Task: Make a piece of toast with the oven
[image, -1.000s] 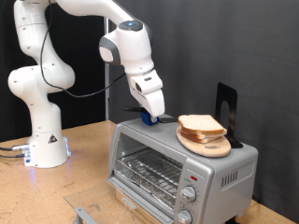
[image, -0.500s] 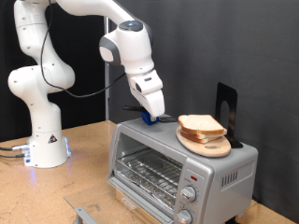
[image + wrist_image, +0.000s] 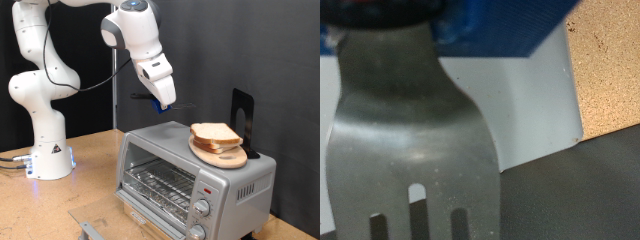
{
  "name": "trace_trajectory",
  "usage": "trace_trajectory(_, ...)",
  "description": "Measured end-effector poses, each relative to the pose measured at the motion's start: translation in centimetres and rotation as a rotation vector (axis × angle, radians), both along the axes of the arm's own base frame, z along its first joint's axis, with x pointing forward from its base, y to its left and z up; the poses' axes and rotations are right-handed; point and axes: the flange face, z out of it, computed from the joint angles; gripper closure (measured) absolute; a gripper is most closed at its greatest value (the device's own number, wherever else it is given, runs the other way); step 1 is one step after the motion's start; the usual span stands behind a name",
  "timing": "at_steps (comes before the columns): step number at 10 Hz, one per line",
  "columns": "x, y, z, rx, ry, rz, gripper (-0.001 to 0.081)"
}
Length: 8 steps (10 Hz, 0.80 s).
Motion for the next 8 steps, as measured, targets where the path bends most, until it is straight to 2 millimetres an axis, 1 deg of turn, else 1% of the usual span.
trace_trajectory(1, 0.4, -0.1, 0.0, 0.027, -0.031, -0.055, 0.0358)
trace_trajectory(2, 0.8, -0.5, 0.3, 0.079, -0.073, -0.161, 0.0358)
trace_trajectory(3, 1.2, -1.4, 0.7, 0.131, -0.11, -0.269, 0.0358)
trace_trajectory(5, 1.3, -4.8, 1.0, 0.16, -0.122, -0.401, 0.0358)
trace_trajectory(8, 1.7, -10.6, 0.6, 0.135, -0.091, -0.527, 0.0358)
